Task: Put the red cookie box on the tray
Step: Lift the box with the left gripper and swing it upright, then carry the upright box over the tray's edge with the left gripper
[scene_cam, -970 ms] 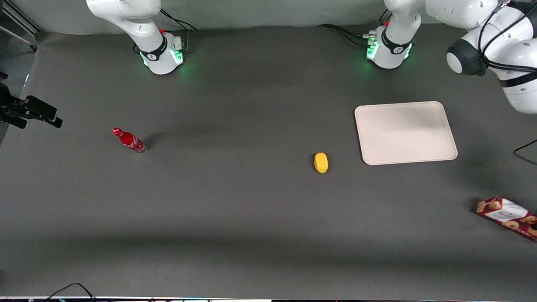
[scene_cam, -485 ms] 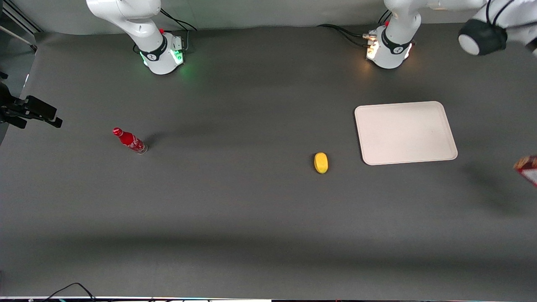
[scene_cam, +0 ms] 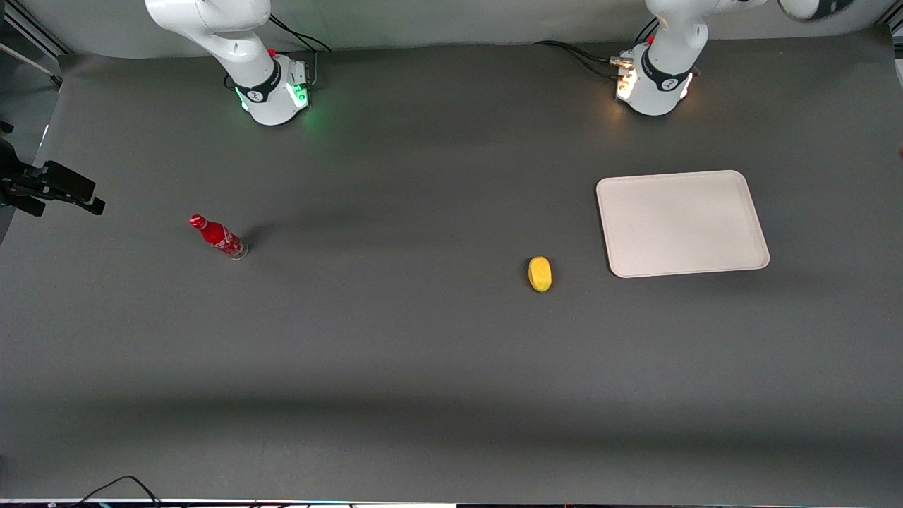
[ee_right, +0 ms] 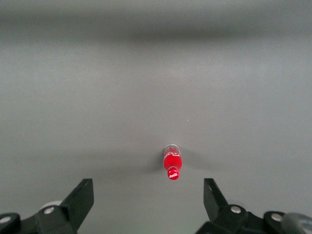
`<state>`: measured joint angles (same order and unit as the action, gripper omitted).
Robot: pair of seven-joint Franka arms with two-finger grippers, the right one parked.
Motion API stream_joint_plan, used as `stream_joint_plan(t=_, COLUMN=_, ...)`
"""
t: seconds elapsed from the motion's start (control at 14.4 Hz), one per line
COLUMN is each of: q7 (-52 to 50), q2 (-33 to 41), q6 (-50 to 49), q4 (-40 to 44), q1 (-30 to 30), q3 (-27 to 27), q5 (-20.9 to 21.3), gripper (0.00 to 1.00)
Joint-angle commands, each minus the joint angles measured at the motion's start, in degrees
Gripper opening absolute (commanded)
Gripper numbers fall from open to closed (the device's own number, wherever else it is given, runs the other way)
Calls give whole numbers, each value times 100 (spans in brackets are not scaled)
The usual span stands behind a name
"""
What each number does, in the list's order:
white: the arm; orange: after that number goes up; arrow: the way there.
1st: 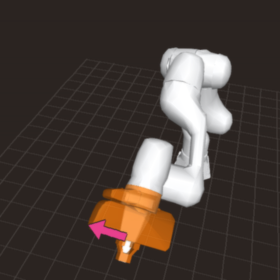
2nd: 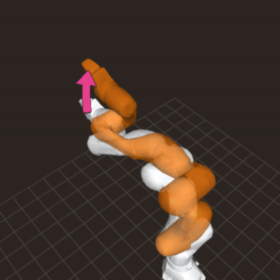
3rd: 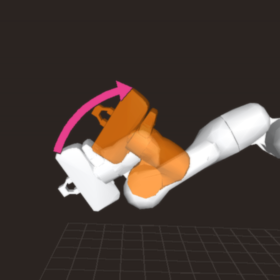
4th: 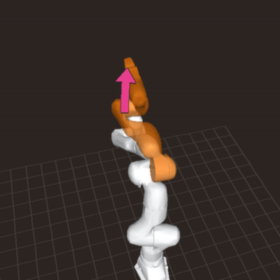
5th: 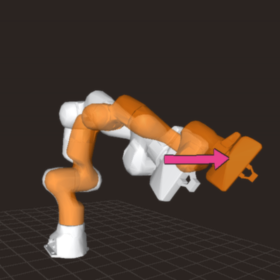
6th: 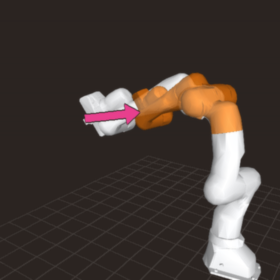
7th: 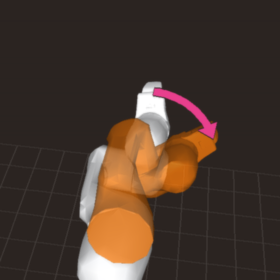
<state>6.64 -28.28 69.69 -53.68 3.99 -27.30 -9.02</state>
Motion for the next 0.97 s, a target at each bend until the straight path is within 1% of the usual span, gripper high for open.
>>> stream_joint_plan(t=0.0, q7=101, q2=1435, q6=-325, q4=-1464, q1=-65, q3=1066, q5=1040, gripper=0)
stream_joint_plan(t=0.07, q7=92, q2=1839, q6=-159, q4=-2123, q1=-56, q3=1287, q5=1182, gripper=0)
stream_joint_plan(t=0.14, q7=101, q2=2122, q6=60, q4=-2782, q1=-48, q3=1332, q5=1184, gripper=0)
stream_joint_plan(t=0.21, q7=144, q2=2316, q6=358, q4=-3406, q1=-56, q3=1359, q5=1201, gripper=0)
stream_joint_plan(t=0.28, q7=240, q2=2457, q6=857, q4=-4178, q1=-56, q3=1420, q5=1193, gripper=0)
stream_joint_plan(t=0.35, q7=285, q2=2476, q6=1271, q4=-4647, q1=-56, q3=1429, q5=1192, gripper=0)
stream_joint_plan(t=0.49, q7=513, q2=2459, q6=2088, q4=-5404, q1=-39, q3=1429, q5=1166, gripper=0)
stream_joint_plan(t=0.69, q7=679, q2=2450, q6=3564, q4=-6617, q1=-13, q3=1394, q5=1157, gripper=0)
stream_joint_plan(t=0.9, q7=1014, q2=2301, q6=4866, q4=-7435, q1=-4, q3=1307, q5=1122, gripper=0)
